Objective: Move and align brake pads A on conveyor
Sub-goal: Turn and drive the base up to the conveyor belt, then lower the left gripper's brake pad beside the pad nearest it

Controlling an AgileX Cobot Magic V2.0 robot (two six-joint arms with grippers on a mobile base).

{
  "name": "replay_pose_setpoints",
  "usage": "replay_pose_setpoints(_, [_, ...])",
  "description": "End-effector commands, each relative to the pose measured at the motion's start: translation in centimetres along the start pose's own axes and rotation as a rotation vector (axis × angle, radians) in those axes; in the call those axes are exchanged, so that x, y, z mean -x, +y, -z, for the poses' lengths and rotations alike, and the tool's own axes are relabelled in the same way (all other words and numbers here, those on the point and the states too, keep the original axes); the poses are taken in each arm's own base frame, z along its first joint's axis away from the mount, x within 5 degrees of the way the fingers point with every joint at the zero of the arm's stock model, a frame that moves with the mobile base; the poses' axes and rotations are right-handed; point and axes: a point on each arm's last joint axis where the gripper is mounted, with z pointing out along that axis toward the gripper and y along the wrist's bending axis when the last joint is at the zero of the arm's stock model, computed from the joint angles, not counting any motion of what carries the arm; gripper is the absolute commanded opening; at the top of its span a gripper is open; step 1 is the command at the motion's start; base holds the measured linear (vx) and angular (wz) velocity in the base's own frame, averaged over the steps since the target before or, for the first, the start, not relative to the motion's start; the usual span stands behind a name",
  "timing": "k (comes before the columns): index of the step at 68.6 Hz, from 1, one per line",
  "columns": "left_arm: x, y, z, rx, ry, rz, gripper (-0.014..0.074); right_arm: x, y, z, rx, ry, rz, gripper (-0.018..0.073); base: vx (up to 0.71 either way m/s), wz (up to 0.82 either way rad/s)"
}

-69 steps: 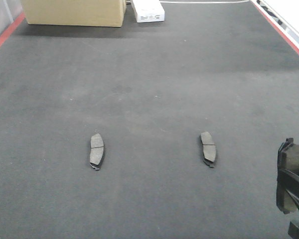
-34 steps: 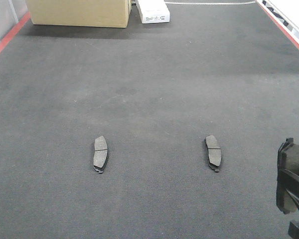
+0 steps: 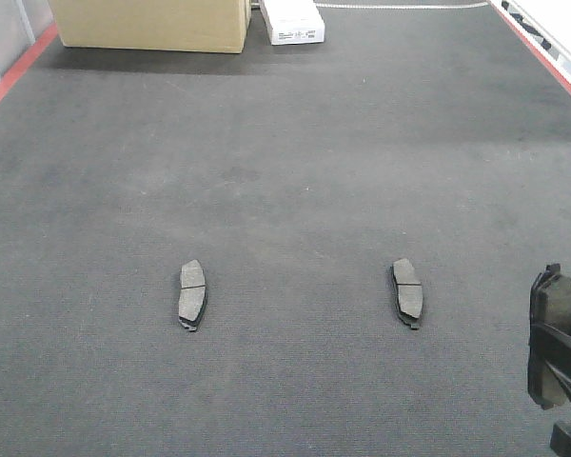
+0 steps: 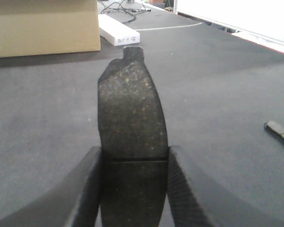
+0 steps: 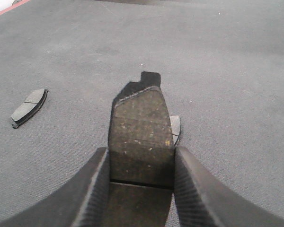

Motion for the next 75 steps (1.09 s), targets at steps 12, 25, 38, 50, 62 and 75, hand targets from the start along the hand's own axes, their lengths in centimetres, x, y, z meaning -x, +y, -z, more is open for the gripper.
replay_pose_setpoints(12, [3.1, -0.8, -1.2, -0.060, -0.145, 0.011, 0.0115, 1.8, 0.1, 0.4, 0.012, -0.121, 0.017, 0.0078, 0.00, 0.00])
replay_pose_setpoints(25, [5.1, -1.2, -5.8, -0.049, -0.004, -0.006, 0.0115, 1.8, 0.1, 0.4, 0.012, -0.121, 0.017, 0.0078, 0.00, 0.00])
replay_pose_setpoints(38, [5.9, -3.0, -11.8, -0.105, 0.136, -0.110, 0.0115, 1.8, 0.1, 0.4, 0.012, -0.121, 0.017, 0.0078, 0.00, 0.00])
replay_pose_setpoints(50, [5.6, -6.4, -16.0, -0.209, 0.246, -0.193, 0.0115, 1.8, 0.1, 0.4, 0.012, -0.121, 0.017, 0.0078, 0.00, 0.00])
replay_pose_setpoints(62, [5.2, -10.3, -19.2, -0.298, 0.319, -0.236, 0.0115, 1.8, 0.1, 0.4, 0.012, -0.121, 0.017, 0.0078, 0.00, 0.00])
replay_pose_setpoints(75, [4.5, -14.1, -22.8, -0.339, 0.441, -0.155, 0.0118, 1.8, 0.1, 0.4, 0.012, -0.121, 0.017, 0.0078, 0.00, 0.00])
